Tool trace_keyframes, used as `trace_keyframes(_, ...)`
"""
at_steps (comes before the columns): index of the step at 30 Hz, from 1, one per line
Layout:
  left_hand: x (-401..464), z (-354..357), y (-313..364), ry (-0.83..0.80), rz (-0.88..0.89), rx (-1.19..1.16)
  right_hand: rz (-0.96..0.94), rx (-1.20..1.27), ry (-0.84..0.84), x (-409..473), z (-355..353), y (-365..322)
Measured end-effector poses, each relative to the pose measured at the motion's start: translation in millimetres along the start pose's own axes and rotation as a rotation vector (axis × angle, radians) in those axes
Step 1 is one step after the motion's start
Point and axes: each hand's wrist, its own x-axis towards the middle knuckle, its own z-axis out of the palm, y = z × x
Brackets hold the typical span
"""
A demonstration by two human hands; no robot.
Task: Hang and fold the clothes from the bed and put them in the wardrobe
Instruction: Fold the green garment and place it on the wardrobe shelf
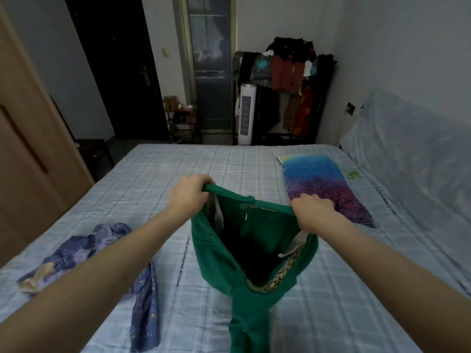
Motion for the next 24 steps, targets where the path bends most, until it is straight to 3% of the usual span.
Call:
trace_keyframes(1, 1, -4, -8, 0.085, 0.187, 0.303, 0.036, 0.018, -0.013, 2, -3, 6)
trace_keyframes(3, 0, -9, -23, 0.128, 0.473, 0.635, 0.065, 0.030, -0.026, 3, -5, 16)
trace_keyframes(5, 2, -8, -40, 0.042, 0.446, 0.727, 0.086, -0.007, -0.047, 6, 1, 24)
trace_keyframes(7, 7, -11, -55, -0.043, 0.228, 0.725, 0.101, -0.009, -0.078, 11, 11, 33)
trace_keyframes(10, 12, -12, -74, -0.188, -0.159, 0.445, 0.078, 0.021, -0.094, 22, 24, 45)
trace_keyframes(13, 15, -6, -79, -0.371, -0.449, -0.283, 0.012, 0.101, -0.146, 37, 27, 53)
trace_keyframes(15, 14, -3, -74, -0.364, -0.610, -0.839, 0.009, 0.368, -0.240, 47, 29, 56)
trace_keyframes(17, 15, 0, -72, -0.333, -0.666, -1.110, 0.036, 0.771, -0.247, 55, 30, 58)
trace_keyframes(20, 13, 5, -68, -0.342, -0.578, -1.029, 0.151, 1.403, -0.124, 66, 41, 58)
trace_keyframes(22, 6, 6, -73, -0.419, -0.355, -0.782, 0.232, 1.693, -0.137, 69, 52, 58)
trace_keyframes(24, -1, 9, -86, -0.613, -0.071, -0.560, 0.216, 1.767, -0.213, 64, 67, 56)
